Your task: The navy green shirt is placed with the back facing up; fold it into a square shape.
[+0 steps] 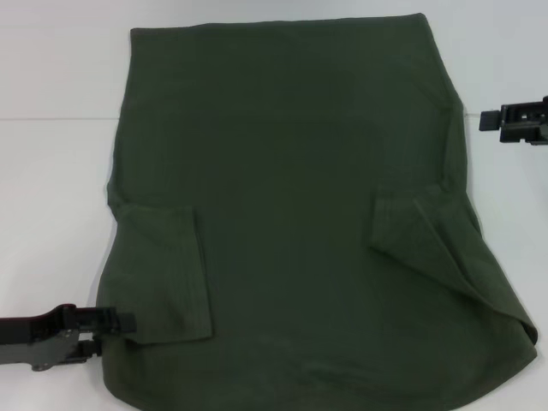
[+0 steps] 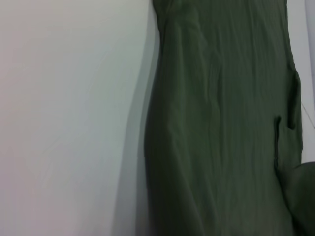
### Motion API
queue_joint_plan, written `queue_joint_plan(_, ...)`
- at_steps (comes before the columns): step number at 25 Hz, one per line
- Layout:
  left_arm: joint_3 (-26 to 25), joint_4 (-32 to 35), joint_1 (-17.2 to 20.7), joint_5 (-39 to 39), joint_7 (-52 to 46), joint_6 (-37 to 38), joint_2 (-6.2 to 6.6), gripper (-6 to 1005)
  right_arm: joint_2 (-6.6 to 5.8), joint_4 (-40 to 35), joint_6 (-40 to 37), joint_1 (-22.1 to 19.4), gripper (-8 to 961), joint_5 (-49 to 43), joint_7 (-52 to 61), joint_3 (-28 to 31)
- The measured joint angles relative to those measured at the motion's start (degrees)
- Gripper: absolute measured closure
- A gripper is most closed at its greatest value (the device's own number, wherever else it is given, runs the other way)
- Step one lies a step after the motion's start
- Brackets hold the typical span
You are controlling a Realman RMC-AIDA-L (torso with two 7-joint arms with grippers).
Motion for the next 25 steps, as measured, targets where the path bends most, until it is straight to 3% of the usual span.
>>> queue_joint_plan(6,0.1,0.0,0.1,0.1,1.5,-0.8,-0.04,487,-0.79,-0.8,-4.2,-1.9,346,-1.3,-1.8,0.0)
queue_joint_plan(14,-0.4,-0.8,-0.1,-5.0,8.7,3.8,0.35,648,-1.84,-5.6,-10.6,-7.5,350,-11.5,-2.6,1.6)
queue_joint_plan(17,-0.4,-0.9,-0.4,-6.3,9.5,5.0,0.56,788,-1.97,-5.6,-12.3,-8.9,351,-14.5,-3.7,2.7)
queue_joint_plan(22,-0.3,-1.0,-1.0,-6.5,9.5,5.3,0.68,966,-1.15,-4.2,-12.6,-9.5,351,-17.2,-5.0,2.8)
queue_joint_plan(25,-0.3,-1.1,-1.2,-6.5,9.3,5.2,0.69,964,-0.22,-2.4,-12.2,-8.6,351,-17.5,-5.8,2.1)
